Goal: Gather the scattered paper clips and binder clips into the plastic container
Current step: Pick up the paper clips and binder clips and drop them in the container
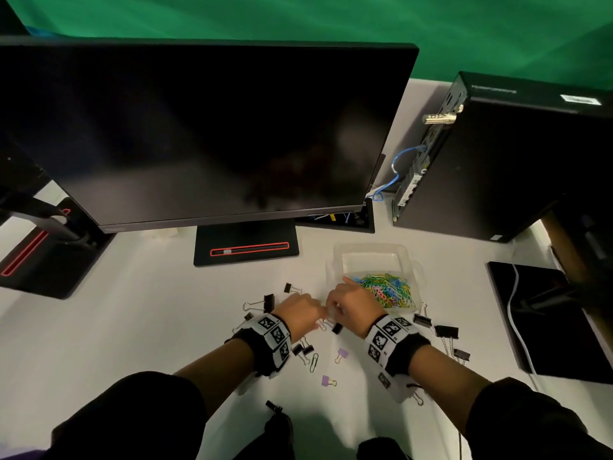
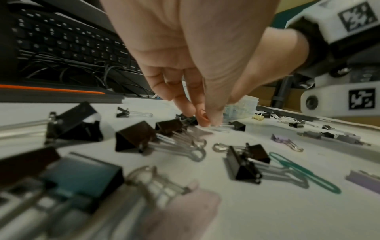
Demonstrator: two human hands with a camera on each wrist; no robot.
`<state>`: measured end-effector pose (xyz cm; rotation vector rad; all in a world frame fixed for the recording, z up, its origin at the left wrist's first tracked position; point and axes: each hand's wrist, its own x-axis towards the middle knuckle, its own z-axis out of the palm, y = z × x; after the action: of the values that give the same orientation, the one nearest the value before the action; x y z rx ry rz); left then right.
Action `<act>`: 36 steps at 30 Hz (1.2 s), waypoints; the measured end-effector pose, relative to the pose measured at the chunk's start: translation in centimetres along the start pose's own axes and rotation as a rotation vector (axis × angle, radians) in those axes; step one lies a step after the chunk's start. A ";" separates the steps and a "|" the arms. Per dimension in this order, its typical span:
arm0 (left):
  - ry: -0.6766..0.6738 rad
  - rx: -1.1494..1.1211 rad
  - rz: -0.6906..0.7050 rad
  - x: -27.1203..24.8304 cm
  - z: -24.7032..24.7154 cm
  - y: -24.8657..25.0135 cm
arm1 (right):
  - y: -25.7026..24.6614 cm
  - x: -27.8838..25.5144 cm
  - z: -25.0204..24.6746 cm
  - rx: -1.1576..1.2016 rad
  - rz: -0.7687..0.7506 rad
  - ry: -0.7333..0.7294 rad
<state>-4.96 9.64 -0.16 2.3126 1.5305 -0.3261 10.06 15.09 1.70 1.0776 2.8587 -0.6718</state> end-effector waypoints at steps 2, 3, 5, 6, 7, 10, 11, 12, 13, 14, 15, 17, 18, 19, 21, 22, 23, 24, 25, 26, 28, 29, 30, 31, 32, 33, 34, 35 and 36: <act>-0.034 0.056 0.022 0.4 0.0 0.1 | 0.5 -1.1 -0.9 0.117 0.052 0.093; -0.045 0.078 0.027 0.6 0.0 0.2 | 0.8 -1.6 -1.2 0.142 0.075 0.126; -0.050 0.100 0.029 0.9 0.1 0.3 | 1.9 -2.5 -1.8 0.173 0.108 0.189; -0.049 0.102 0.029 1.0 0.1 0.3 | 2.6 -2.9 -2.0 0.186 0.134 0.222; -0.049 0.106 0.027 1.0 0.1 0.3 | 3.4 -3.3 -2.2 0.199 0.178 0.254; -0.059 0.114 0.006 1.0 0.1 0.6 | 6.0 -4.4 -2.6 0.217 0.332 0.329; -0.061 0.117 -0.004 1.0 0.0 0.8 | 6.7 -4.7 -2.8 0.205 0.372 0.346; -0.063 0.121 -0.013 1.0 0.0 1.0 | 7.4 -4.8 -2.9 0.201 0.400 0.358; -0.070 0.123 -0.022 1.0 -0.1 1.1 | 7.9 -5.0 -3.0 0.202 0.429 0.357; -0.078 0.124 -0.028 1.0 -0.1 1.3 | 8.3 -5.1 -3.0 0.206 0.449 0.349; -0.085 0.126 -0.034 1.0 -0.2 1.4 | 8.7 -5.3 -3.0 0.197 0.474 0.328; -0.089 0.128 -0.043 1.0 -0.4 1.6 | 9.4 -5.7 -2.9 0.123 0.522 0.314; -0.090 0.129 -0.048 0.9 -0.5 1.7 | 9.8 -6.1 -2.7 0.096 0.562 0.315; -0.089 0.130 -0.054 0.9 -0.5 1.8 | 9.9 -6.6 -2.8 0.103 0.614 0.309; -0.089 0.128 -0.062 0.8 -0.3 1.9 | 10.0 -7.4 -2.8 0.167 0.693 0.263; -0.091 0.121 -0.065 0.8 -0.2 1.9 | 10.0 -7.7 -2.8 0.199 0.703 0.242; -0.094 0.111 -0.065 0.7 -0.1 1.8 | 9.9 -7.9 -2.7 0.216 0.696 0.236; -0.098 0.101 -0.062 0.7 -0.1 1.7 | 10.0 -8.1 -2.4 0.233 0.677 0.257; -0.101 0.091 -0.055 0.7 -0.1 1.6 | 9.9 -8.4 -2.3 0.258 0.656 0.287; -0.096 0.078 -0.040 0.6 -0.3 1.7 | 9.9 -8.6 -2.1 0.296 0.633 0.313; -0.060 0.018 0.012 0.4 -1.1 2.2 | 9.9 -9.3 -1.8 0.385 0.576 0.333; -0.028 -0.042 0.039 0.3 -1.7 2.5 | 9.9 -9.8 -2.0 0.424 0.569 0.337; 0.006 -0.116 0.054 0.2 -2.4 2.9 | 10.0 -10.4 -2.1 0.452 0.582 0.358; 0.043 -0.193 0.059 0.2 -3.0 3.3 | 10.3 -11.1 -2.2 0.460 0.613 0.386; 0.080 -0.266 0.057 0.4 -3.5 3.6 | 10.8 -11.7 -2.2 0.450 0.656 0.414; 0.122 -0.326 0.049 0.6 -4.0 3.8 | 11.2 -12.4 -2.2 0.416 0.708 0.422; 0.165 -0.369 0.037 1.0 -4.4 4.1 | 11.8 -13.1 -2.1 0.365 0.763 0.405; 0.200 -0.397 0.024 1.5 -4.8 4.3 | 12.2 -13.8 -2.0 0.312 0.822 0.363; 0.226 -0.419 0.010 2.1 -5.1 4.6 | 12.5 -14.4 -1.9 0.270 0.887 0.308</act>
<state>0.04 11.82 4.44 2.0725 1.5128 0.2482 29.22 15.18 0.89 2.4095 2.1012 -0.8431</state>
